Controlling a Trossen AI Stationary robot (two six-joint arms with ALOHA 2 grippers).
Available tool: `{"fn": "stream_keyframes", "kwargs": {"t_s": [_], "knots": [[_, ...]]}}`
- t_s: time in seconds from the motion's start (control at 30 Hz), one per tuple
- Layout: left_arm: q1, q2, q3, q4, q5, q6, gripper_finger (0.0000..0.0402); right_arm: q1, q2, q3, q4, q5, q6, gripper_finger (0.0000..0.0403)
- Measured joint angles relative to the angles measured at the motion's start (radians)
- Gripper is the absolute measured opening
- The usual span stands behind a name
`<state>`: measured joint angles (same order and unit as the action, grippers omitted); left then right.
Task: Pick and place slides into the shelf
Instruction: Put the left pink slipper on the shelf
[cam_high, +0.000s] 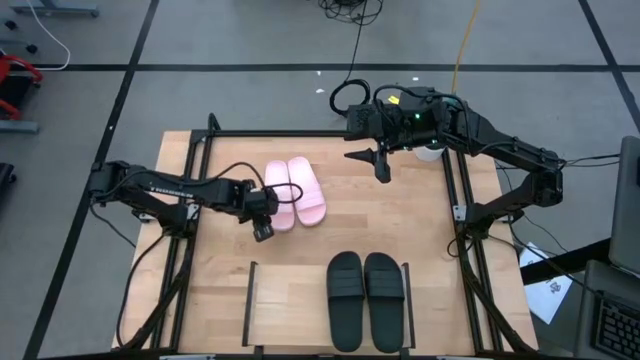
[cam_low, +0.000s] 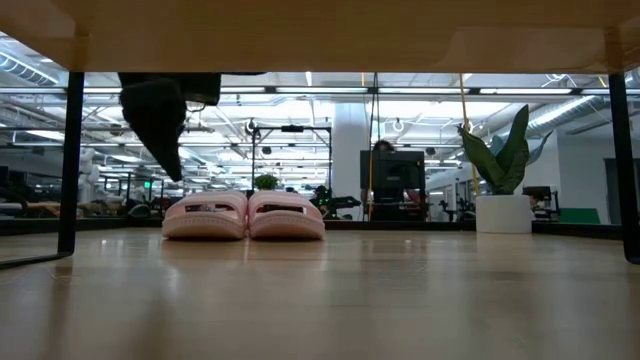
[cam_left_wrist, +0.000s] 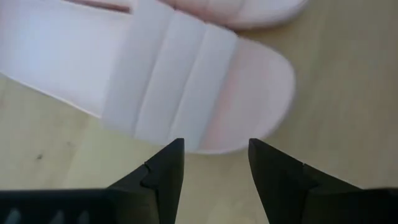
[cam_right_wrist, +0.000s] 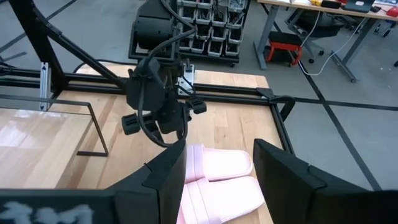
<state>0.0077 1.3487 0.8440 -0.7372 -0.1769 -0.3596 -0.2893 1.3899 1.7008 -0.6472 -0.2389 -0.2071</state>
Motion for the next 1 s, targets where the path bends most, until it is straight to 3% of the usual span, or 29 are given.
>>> {"fn": "stream_keyframes", "kwargs": {"t_s": [0.33,0.63,1.0], "knots": [[-0.059,0.049,0.000,0.021,0.048,-0.047,0.0180,0.000,0.000,0.000,-0.021,-0.002,-0.018,0.0178],[-0.095,0.144,0.000,0.049,-0.092,-0.118,0.0179,0.000,0.000,0.000,-0.046,-0.002,-0.022,0.0178],[-0.128,0.152,0.000,0.054,-0.247,-0.200,0.0179,0.000,0.000,0.000,-0.046,-0.002,-0.042,0.0178]]}}
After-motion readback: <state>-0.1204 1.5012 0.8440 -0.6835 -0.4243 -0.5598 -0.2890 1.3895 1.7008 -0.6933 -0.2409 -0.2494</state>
